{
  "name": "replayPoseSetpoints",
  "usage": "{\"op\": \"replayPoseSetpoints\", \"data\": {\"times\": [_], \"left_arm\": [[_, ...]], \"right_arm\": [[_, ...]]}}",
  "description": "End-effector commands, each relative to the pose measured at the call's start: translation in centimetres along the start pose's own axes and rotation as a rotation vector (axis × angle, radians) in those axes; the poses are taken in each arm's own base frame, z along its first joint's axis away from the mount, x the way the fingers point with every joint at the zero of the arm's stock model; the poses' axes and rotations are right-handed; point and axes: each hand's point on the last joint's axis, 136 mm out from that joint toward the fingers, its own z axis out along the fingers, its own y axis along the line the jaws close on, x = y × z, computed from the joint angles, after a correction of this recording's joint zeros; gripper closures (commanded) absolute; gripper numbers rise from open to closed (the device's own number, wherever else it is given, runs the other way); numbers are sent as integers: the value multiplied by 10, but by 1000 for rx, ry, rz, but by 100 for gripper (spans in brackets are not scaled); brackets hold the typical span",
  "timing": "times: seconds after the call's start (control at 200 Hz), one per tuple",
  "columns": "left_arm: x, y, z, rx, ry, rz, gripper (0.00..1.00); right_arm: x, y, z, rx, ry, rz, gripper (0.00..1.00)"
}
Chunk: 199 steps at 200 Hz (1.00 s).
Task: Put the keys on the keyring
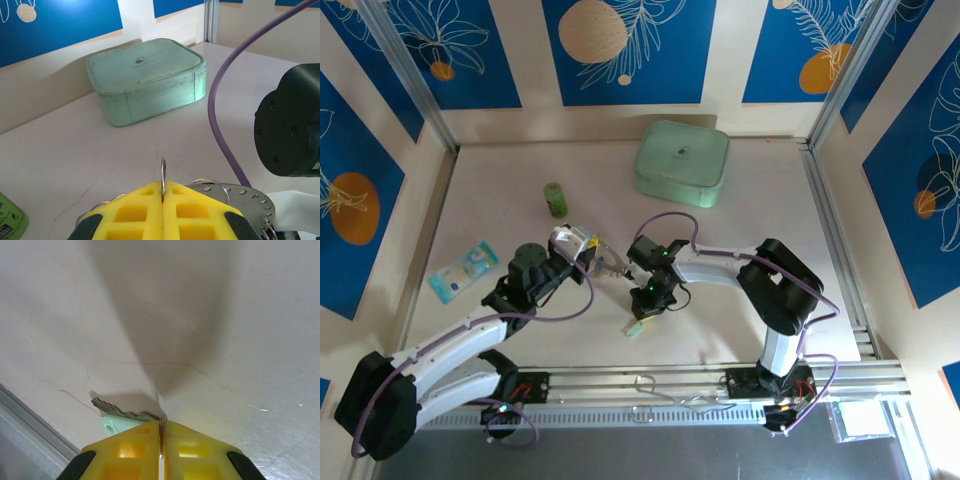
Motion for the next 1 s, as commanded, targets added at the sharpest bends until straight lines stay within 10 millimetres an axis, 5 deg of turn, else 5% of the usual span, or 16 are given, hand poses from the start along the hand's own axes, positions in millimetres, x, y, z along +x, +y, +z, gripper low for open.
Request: {"op": "replayPoseSetpoints", "data": {"times": [0.0,0.99], "left_arm": [[-27,-2,-3,16,-74,30,100],[-27,-3,-3,24,-72,32,100]], "right_arm": [[2,2,2,5,29,-14,90],[3,6,-4,12,35,-54,88]]}}
